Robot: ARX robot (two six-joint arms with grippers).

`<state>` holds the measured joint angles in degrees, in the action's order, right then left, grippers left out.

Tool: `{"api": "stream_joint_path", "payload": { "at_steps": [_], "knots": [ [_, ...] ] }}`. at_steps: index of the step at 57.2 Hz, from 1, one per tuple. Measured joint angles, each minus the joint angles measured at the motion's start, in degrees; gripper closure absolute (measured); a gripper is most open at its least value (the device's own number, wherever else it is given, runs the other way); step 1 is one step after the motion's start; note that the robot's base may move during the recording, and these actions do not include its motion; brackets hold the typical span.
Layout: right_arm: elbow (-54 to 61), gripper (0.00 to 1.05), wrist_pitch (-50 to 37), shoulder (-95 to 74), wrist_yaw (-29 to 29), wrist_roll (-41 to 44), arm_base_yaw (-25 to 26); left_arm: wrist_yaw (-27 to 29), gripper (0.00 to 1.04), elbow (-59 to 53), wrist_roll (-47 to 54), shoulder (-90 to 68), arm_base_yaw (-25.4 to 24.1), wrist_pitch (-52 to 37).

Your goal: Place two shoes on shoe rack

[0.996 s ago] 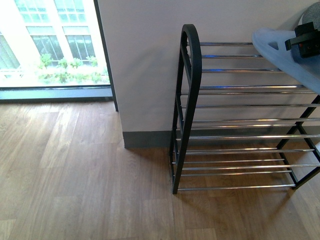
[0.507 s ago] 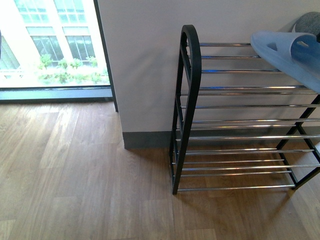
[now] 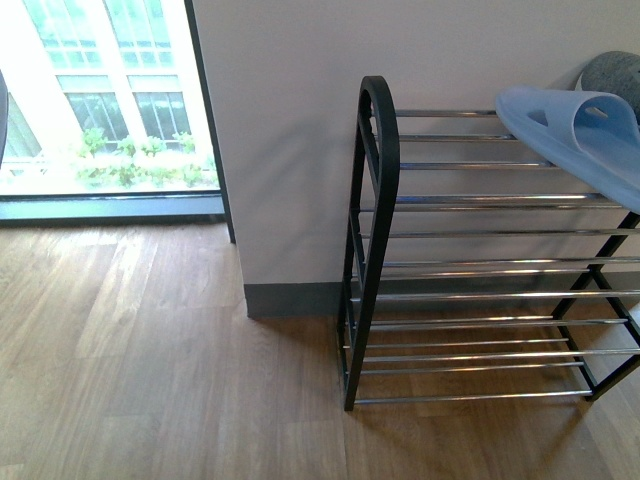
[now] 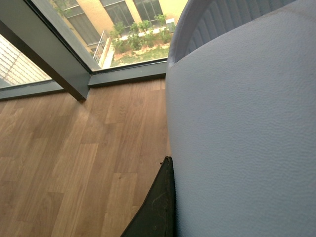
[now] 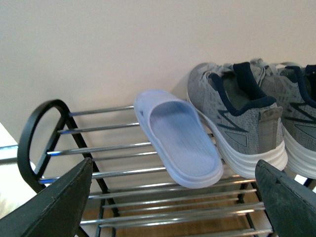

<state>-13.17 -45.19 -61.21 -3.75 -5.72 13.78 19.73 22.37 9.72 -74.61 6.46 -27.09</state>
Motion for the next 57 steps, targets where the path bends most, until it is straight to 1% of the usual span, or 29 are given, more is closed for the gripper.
{"api": "stream_joint_path", "payload": {
  "at_steps": [5,6,7,9,10,13,18,23,26,27,29,30,32,34,37,38,40,44,57],
  "knots": [
    [0.8,0.09,-0.6,-0.2,0.1,-0.7,-0.3,0.0,1.03,0.0,0.0,0.0,0.0,0.0],
    [0.9,0.11,-1.3,-0.3,-1.1,-0.4,-0.1,0.0,1.03,0.0,0.0,0.0,0.0,0.0],
    [1.2,0.14,-2.7,-0.3,-3.5,0.2,0.1,0.0,1.03,0.0,0.0,0.0,0.0,0.0],
    [1.6,0.17,-3.8,-0.3,-5.3,1.2,0.1,0.0,1.03,0.0,0.0,0.0,0.0,0.0],
    [2.1,0.2,-4.2,0.0,-6.7,1.7,0.1,0.0,1.03,0.0,0.0,0.0,0.0,0.0],
    [3.1,0.27,-4.2,1.2,-7.9,2.8,-0.5,0.0,1.03,0.0,0.0,0.0,0.0,0.0],
    [5.7,0.47,-2.3,5.4,-7.0,4.3,-2.7,0.0,1.03,0.0,0.0,0.0,0.0,0.0],
    [6.9,0.59,-0.7,8.3,-5.7,4.8,-3.9,0.0,1.03,0.0,0.0,0.0,0.0,0.0],
    [7.9,0.7,0.8,10.7,-4.7,5.1,-4.8,0.0,1.03,0.0,0.0,0.0,0.0,0.0],
    [8.3,0.75,1.6,11.9,-4.3,5.2,-5.3,0.0,1.03,0.0,0.0,0.0,0.0,0.0],
    [8.9,0.82,2.6,13.5,-3.8,5.2,-5.9,0.0,1.03,0.0,0.0,0.0,0.0,0.0],
    [9.6,0.87,1.9,13.7,-3.3,5.3,-6.3,0.0,1.03,0.0,0.0,0.0,0.0,0.0],
    [10.7,0.94,0.5,14.2,-2.9,5.3,-6.9,0.0,1.03,0.0,0.0,0.0,0.0,0.0],
    [11.7,1.03,1.3,15.2,-2.3,5.4,-7.5,0.0,1.03,0.0,0.0,0.0,0.0,0.0],
    [12.0,1.03,3.5,17.4,-1.2,5.5,-8.3,0.0,1.03,0.0,0.0,0.0,0.0,0.0],
    [12.0,1.03,4.7,18.9,1.4,5.5,-9.7,0.0,1.03,0.0,0.0,0.0,0.0,0.0],
    [12.0,1.03,6.3,20.8,3.1,5.5,-11.7,0.0,1.03,0.0,0.0,0.0,0.0,0.0],
    [12.0,1.03,8.9,24.0,3.1,5.5,-13.3,0.0,1.03,0.0,0.0,0.0,0.0,0.0],
    [12.1,1.03,16.5,32.1,3.6,5.5,-13.5,0.0,1.03,0.0,0.0,0.0,0.0,0.0]
  ]
}}
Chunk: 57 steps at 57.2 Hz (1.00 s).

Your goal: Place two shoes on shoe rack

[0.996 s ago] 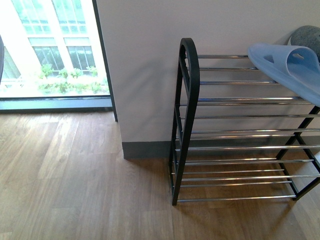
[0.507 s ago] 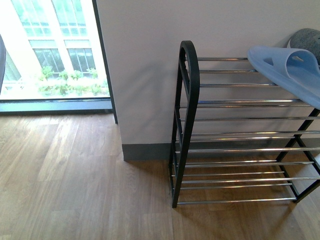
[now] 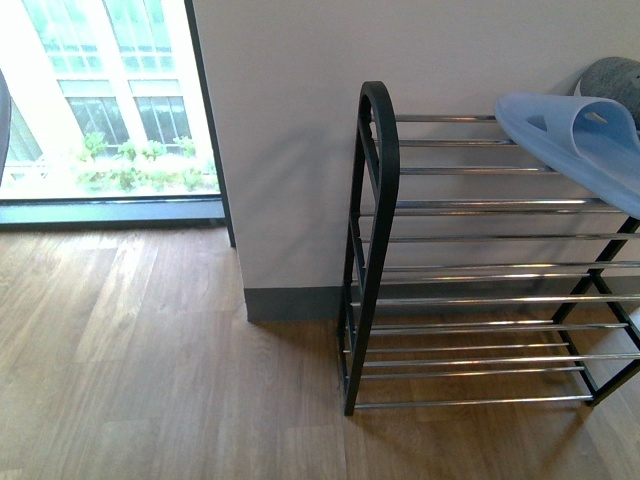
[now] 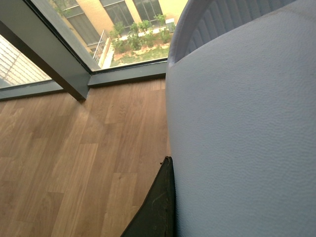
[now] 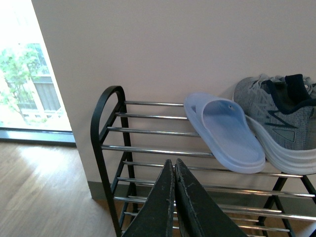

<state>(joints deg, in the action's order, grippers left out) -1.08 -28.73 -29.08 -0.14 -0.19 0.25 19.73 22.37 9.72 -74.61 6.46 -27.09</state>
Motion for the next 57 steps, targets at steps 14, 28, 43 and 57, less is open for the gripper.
{"api": "stream_joint_path", "payload": {
  "at_steps": [14,28,43,57],
  "knots": [
    [0.0,1.03,6.1,6.4,0.0,0.0,0.0,0.0,1.03,0.0,0.0,0.0,0.0,0.0],
    [0.0,1.03,13.0,13.5,0.0,0.0,0.0,0.0,1.03,0.0,0.0,0.0,0.0,0.0],
    [0.0,1.03,17.2,17.7,0.0,0.0,0.0,0.0,1.03,0.0,0.0,0.0,0.0,0.0],
    [0.0,1.03,28.3,28.4,0.2,0.0,0.0,0.0,1.03,0.0,0.0,0.0,0.0,0.0]
  ]
}}
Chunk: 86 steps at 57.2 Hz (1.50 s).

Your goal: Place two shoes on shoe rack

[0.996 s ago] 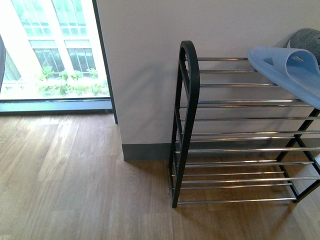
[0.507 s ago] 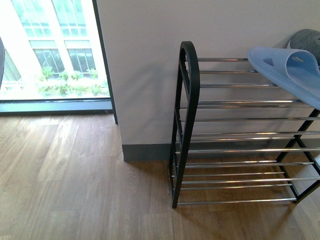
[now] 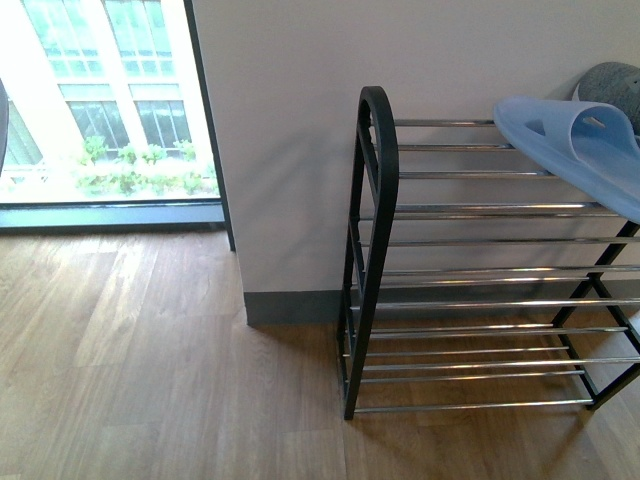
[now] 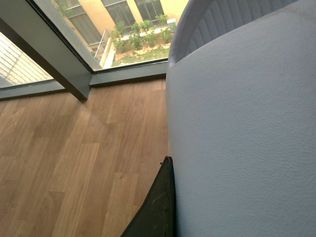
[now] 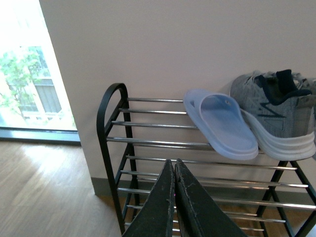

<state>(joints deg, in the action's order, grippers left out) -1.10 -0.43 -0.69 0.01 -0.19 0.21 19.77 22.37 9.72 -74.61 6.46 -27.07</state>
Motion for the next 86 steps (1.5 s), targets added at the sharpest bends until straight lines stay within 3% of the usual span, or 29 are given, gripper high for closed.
{"api": "stream_joint_path", "payload": {
  "at_steps": [8,22,37,76,82,86],
  "knots": [
    [0.0,1.03,0.2,0.2,0.0,0.0,0.0,-0.1,1.03,0.0,0.0,0.0,0.0,0.0],
    [0.0,0.49,0.2,0.4,0.0,0.0,0.0,0.0,1.03,0.0,0.0,0.0,0.0,0.0],
    [0.0,0.08,0.3,0.4,-0.2,0.0,0.0,0.1,1.03,0.0,0.0,0.0,-0.2,0.0],
    [0.0,0.09,0.4,0.4,0.2,0.0,-0.2,-0.2,1.03,-0.1,0.0,0.0,0.2,0.0],
    [0.0,0.09,0.4,0.4,0.2,0.0,-0.2,-4.6,1.03,-1.0,-4.9,-2.4,0.4,-9.5],
    [0.0,0.09,0.4,0.4,0.2,0.0,-0.2,-6.9,1.03,4.0,-9.6,-4.8,1.9,-5.9]
  ]
}}
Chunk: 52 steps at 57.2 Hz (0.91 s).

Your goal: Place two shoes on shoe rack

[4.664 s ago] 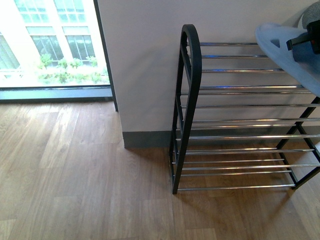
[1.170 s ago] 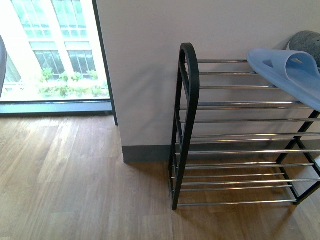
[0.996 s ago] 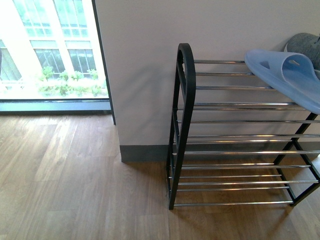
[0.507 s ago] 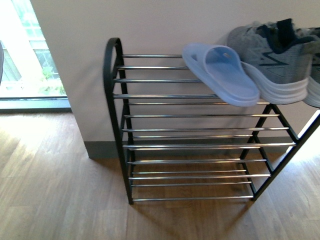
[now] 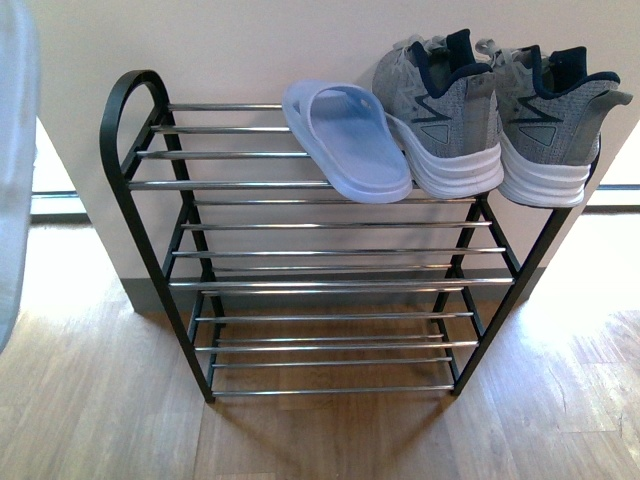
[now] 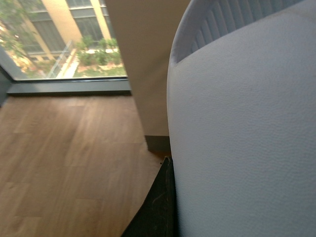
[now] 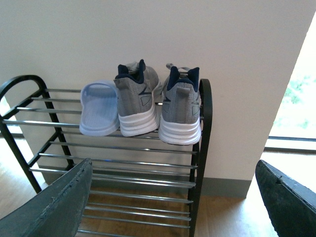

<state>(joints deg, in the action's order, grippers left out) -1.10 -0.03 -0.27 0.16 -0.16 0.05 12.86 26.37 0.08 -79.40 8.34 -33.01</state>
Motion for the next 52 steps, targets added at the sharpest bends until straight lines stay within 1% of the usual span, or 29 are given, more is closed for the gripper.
{"api": "stream_joint_path", "payload": {
  "at_steps": [4,6,12,25,34,39,52],
  "knots": [
    [0.0,0.09,0.0,0.0,0.0,0.0,0.0,-2.6,1.03,7.7,-3.0,-4.2,1.1,5.9],
    [0.0,0.09,0.0,0.0,0.0,0.0,0.0,-2.8,1.03,12.4,-3.1,-6.7,1.5,9.0],
    [0.0,0.09,0.0,0.0,0.0,0.0,0.0,-4.4,1.03,21.0,-3.2,-11.7,1.6,14.2],
    [0.0,0.09,0.0,0.0,0.0,0.0,0.0,-3.5,1.03,38.6,-0.7,-23.4,1.6,23.3],
    [0.0,0.09,0.0,0.0,0.0,0.0,0.0,-3.0,1.03,48.3,0.9,-30.5,1.9,28.3],
    [0.0,0.09,0.0,0.0,0.0,0.0,0.0,-3.0,1.03,53.5,1.2,-34.4,2.3,31.3],
    [0.0,0.09,0.0,0.0,0.0,0.0,0.0,-2.4,1.03,71.7,3.1,-47.9,4.0,40.5]
  ]
}}
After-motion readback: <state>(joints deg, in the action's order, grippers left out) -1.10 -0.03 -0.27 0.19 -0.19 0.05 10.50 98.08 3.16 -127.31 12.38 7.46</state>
